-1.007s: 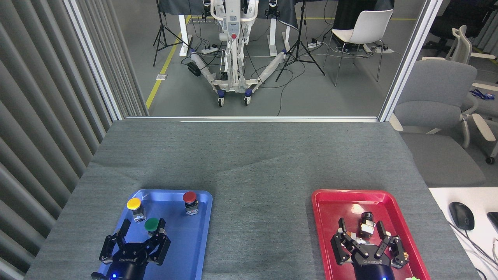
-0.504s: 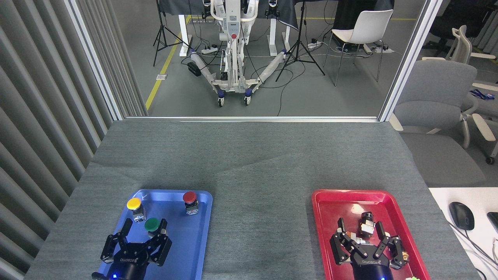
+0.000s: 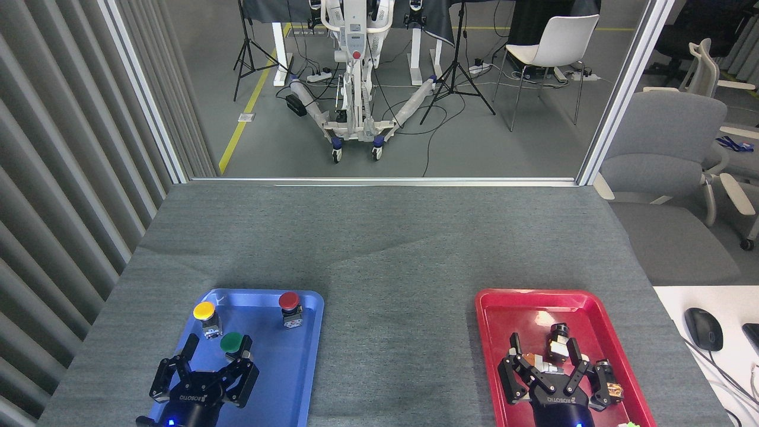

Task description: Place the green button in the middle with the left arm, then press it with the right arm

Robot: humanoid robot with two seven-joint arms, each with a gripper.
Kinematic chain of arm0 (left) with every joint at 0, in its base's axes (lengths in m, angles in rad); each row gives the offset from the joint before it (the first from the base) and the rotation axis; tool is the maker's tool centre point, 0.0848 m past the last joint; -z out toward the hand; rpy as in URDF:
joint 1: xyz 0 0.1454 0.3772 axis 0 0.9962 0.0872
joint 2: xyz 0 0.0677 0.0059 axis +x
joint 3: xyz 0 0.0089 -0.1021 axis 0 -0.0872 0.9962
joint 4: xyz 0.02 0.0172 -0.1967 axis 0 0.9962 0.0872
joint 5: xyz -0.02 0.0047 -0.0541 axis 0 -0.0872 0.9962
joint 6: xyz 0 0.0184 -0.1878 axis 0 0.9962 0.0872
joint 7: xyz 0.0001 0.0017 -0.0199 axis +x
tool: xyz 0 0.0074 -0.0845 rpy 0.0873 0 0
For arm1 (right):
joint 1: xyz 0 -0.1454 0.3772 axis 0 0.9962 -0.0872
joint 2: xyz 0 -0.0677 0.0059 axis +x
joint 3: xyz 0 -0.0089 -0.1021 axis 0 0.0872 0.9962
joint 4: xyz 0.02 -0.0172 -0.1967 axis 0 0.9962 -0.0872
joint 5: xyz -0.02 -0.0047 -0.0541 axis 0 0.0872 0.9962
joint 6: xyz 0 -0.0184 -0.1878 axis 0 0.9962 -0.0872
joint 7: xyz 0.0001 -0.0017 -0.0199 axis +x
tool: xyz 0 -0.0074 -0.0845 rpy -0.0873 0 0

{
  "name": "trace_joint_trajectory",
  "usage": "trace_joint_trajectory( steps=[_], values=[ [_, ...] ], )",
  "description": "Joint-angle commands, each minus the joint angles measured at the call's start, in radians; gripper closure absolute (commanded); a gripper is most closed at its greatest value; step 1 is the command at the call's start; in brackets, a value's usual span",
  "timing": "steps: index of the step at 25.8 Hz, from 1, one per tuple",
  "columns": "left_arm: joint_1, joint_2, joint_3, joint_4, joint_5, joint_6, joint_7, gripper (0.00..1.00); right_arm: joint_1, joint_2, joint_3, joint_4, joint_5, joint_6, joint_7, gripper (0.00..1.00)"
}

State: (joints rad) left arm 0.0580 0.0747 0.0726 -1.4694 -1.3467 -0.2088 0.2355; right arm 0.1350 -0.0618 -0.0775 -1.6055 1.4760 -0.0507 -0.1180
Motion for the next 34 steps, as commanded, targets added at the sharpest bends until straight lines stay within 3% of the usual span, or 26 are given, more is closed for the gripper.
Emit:
trace_joint_trajectory(
  steps=[1,13,20,34],
  values=[
    [-0.001,0.000,-0.001,0.000,0.000,-0.001,-0.004,0.00,0.000,-0.012,0.001,-0.001,0.000,0.000,0.000,0.00],
    [-0.001,0.002,0.001,-0.011,0.000,-0.017,-0.004,0.00,0.000,-0.001,0.005,0.035,-0.005,-0.041,0.001,0.00],
    [-0.001,0.002,-0.001,-0.011,0.001,-0.018,-0.004,0.00,0.000,-0.006,0.025,0.035,-0.005,0.034,0.001,0.00],
    [0.000,-0.001,-0.001,-0.012,0.000,-0.015,0.002,0.00,0.000,-0.013,0.044,0.033,0.003,0.014,-0.002,0.00]
  ],
)
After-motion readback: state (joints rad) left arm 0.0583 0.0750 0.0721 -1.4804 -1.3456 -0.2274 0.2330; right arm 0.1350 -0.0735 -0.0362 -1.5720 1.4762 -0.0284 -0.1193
